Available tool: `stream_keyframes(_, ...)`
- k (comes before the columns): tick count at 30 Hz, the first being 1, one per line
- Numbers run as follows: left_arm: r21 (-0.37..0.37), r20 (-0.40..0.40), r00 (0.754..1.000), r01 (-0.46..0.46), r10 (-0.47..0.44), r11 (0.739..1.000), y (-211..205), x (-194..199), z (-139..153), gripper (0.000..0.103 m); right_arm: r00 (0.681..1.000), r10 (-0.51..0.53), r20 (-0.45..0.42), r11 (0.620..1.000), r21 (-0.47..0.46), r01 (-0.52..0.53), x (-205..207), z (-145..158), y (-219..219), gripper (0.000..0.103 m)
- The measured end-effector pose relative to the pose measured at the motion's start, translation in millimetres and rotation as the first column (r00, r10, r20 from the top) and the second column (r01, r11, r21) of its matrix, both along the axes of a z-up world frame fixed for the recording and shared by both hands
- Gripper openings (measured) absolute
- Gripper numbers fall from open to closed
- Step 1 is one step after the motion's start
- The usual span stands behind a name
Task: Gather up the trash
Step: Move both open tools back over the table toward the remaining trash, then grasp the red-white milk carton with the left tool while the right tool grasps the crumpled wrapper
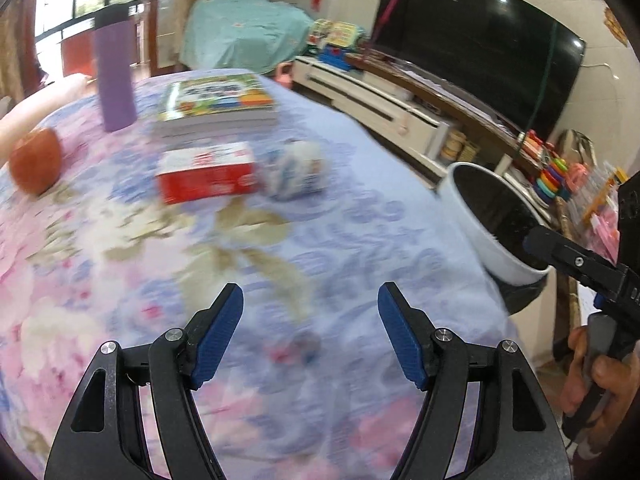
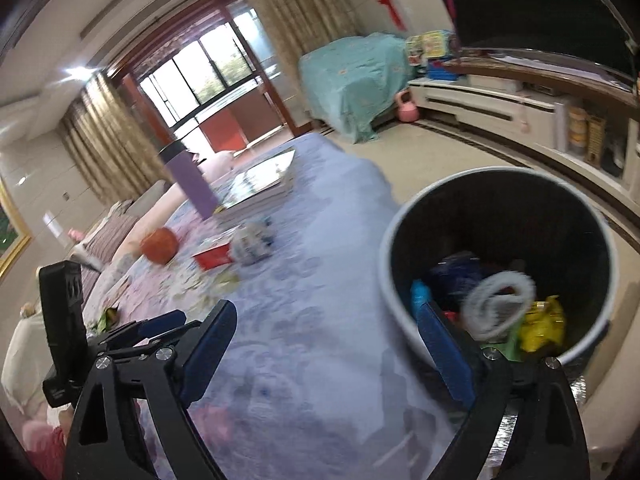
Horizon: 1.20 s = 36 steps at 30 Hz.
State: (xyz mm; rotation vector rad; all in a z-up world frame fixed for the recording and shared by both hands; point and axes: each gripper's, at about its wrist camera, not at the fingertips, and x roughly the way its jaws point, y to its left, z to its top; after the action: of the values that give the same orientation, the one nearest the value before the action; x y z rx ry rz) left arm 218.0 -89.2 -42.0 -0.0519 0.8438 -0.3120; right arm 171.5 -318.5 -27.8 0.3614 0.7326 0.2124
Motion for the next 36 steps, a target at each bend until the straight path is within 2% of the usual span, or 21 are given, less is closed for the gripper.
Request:
stream_keyframes(7, -0.002, 0.01, 0.998, -0.063, 0.063, 0.998, 49, 0, -5, 0.075, 0.998, 0.052, -0.024, 0.999, 0.013, -0.052, 11, -11, 35, 0.094)
stream_keyframes(12, 0.037, 0.033, 0.998, -0.05, 0.048, 0.998, 71, 12, -5, 0.077, 0.997, 0.078, -0.03, 0.997, 0.004, -0.077, 23, -16, 56, 0.094)
stream_keyframes(17, 0.092, 0.02, 1.0, -0.024, 0.023, 0.995, 83, 33, -8, 0.078, 0.995, 0.097, -0.025, 0.995, -0.016, -0.097, 38, -17, 71, 0.094)
stream_keyframes(23, 0.139, 0.01, 0.999, 0.04, -0.042, 0.99, 89, 61, -17, 0.079, 0.993, 0.118, -0.023, 0.993, -0.007, -0.119, 62, -20, 82, 0.094)
stream_keyframes(28, 0.162, -0.028, 0.986, 0.167, -0.165, 0.973, 83, 93, -26, 0.081, 0.99, 0.137, -0.024, 0.99, -0.026, -0.138, 84, -22, 91, 0.093)
stream_keyframes(36, 0.136, -0.051, 0.963, 0.269, -0.264, 0.954, 84, 147, -32, 0.084, 0.983, 0.175, -0.048, 0.984, -0.013, -0.175, 124, -33, 97, 0.092)
